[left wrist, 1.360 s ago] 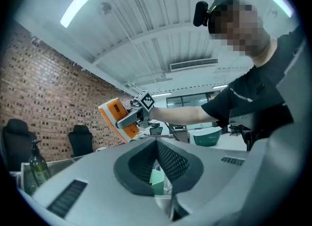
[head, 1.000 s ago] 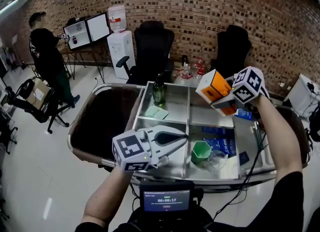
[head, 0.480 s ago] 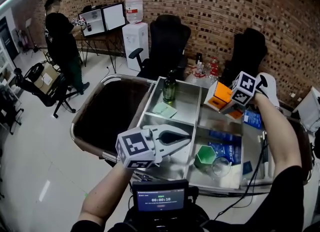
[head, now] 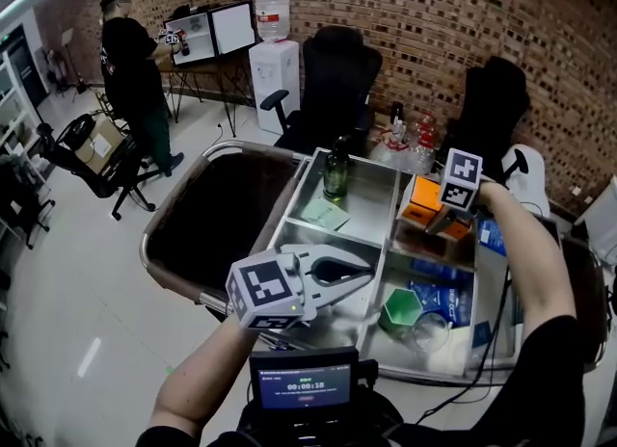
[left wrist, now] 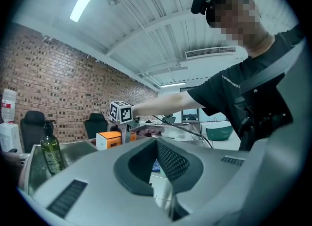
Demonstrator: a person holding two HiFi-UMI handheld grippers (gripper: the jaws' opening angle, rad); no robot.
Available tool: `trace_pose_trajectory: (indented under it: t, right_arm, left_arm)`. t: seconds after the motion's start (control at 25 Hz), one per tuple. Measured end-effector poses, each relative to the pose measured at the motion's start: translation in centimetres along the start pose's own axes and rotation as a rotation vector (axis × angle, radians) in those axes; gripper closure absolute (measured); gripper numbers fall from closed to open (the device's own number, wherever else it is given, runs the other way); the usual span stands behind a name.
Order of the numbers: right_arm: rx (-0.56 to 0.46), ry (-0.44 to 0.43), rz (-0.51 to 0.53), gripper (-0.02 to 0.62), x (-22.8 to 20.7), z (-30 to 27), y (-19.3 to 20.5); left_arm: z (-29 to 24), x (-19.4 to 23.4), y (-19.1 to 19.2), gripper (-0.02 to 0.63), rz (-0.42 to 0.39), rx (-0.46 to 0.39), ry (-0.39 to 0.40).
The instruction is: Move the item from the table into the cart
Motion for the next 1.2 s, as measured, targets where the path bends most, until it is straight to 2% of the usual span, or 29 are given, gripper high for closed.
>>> trace_pose_trajectory:
  t: [0.2, 0.44, 0.68, 1.2]
  right_arm:
    - [0.005, -0.016, 0.011, 0.193, -1.4, -1.8, -0.1]
    - [0.076, -0.015, 0.056, 0.192, -2.3, -3.4, 0.2]
    - [0.064, -0.060, 0.041, 0.192, -3.5, -4.8, -0.1]
    - [0.072, -0.059, 0.027, 0.167, -2.1, -3.7, 0.4]
  left_arm:
    - [-0.5, 0.7, 1.0, 0.598, 0.004, -0.001, 0.003]
    - [-0.6, 1.1, 1.2, 0.598, 0.021, 0.005, -0.012]
    - [-0.8, 2.4, 2.2, 0.598, 0.020, 0.000, -0.021]
    - [-0.2, 1.7, 1.5, 0.598, 0.016, -0.004, -0.001]
Point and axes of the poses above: the fingertips, and each gripper's own axes: z backward along the fingers, x to its left, y out of its underside, the point moved 7 cm from there along z, backward along the fingers, and after that the axes turned 2 degrees about z, right-handed, at the moved point
